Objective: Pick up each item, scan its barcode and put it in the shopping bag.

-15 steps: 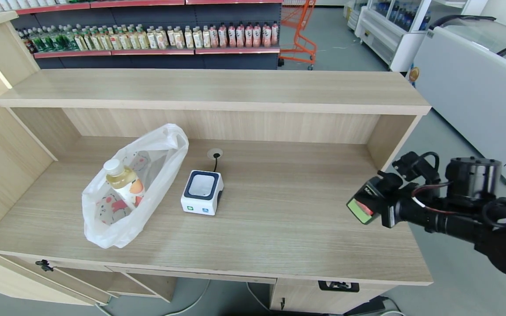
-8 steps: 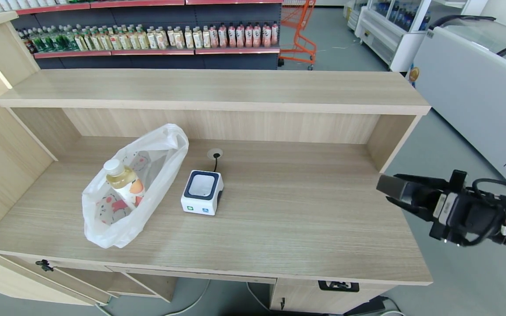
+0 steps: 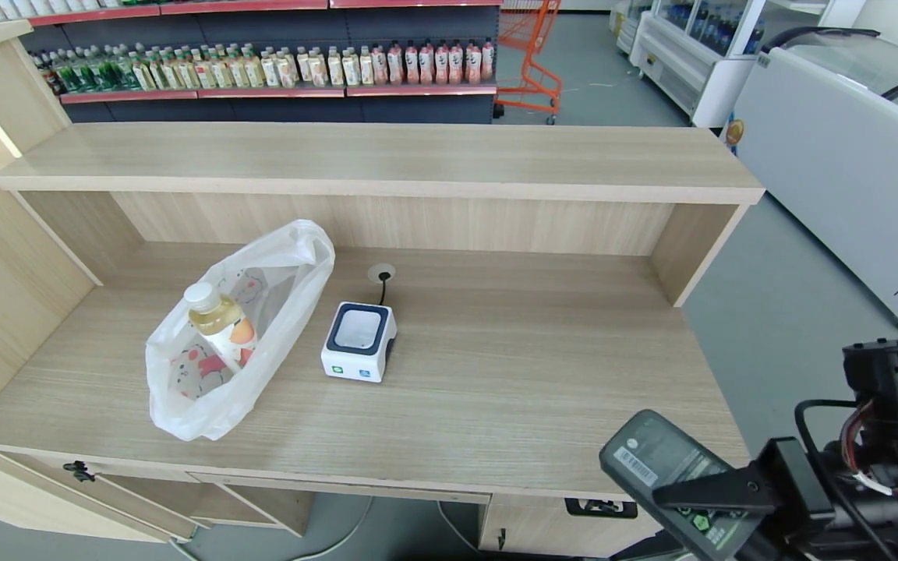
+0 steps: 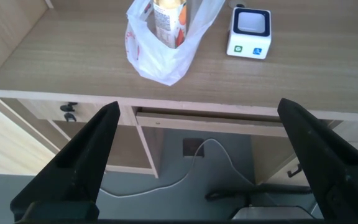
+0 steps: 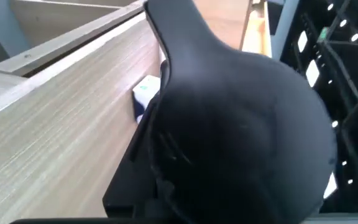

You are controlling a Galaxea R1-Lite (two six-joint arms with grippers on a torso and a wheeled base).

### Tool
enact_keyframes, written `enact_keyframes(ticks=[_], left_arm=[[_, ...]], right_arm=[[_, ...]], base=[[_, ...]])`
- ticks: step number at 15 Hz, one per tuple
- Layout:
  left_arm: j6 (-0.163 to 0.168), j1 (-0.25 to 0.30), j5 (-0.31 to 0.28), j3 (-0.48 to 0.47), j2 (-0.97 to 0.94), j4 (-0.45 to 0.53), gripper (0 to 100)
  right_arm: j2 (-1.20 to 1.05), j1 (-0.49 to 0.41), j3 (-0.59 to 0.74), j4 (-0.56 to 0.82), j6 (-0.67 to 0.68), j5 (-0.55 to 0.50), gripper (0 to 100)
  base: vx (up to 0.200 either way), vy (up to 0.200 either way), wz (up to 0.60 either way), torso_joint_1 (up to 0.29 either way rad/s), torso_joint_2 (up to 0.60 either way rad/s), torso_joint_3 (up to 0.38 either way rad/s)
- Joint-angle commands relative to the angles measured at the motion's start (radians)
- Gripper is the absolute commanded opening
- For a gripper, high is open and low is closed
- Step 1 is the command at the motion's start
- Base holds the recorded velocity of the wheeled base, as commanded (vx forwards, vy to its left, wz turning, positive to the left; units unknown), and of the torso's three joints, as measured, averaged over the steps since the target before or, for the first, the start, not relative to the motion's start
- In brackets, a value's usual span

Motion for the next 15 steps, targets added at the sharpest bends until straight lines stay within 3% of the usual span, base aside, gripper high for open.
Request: enact_keyframes(ticks=[1, 4, 8, 15], left_arm=[[-0.002, 0.000, 0.000, 0.000, 0.002, 0.000, 100], [0.000, 0.000, 0.000, 0.000, 0.002, 0.000, 100], [0.000, 0.000, 0.000, 0.000, 0.002, 0.000, 100], [0.000, 0.000, 0.000, 0.000, 0.002, 0.000, 100]], right_arm=[[-0.074, 0.017, -0.003, 0.047, -0.052, 0.037, 0], [-0.126, 0.089, -0.004, 0.039, -0.056, 0.041, 0], [-0.172, 0.368, -0.009, 0.024, -0.071, 0.041, 0], [-0.189, 0.372, -0.001, 0.027, -0.089, 0.037, 0]], base=[[0.000, 0.000, 0.00, 0.000, 0.00, 0.000], [0.000, 0.000, 0.00, 0.000, 0.00, 0.000], [0.000, 0.000, 0.00, 0.000, 0.00, 0.000], [0.000, 0.000, 0.00, 0.000, 0.00, 0.000]])
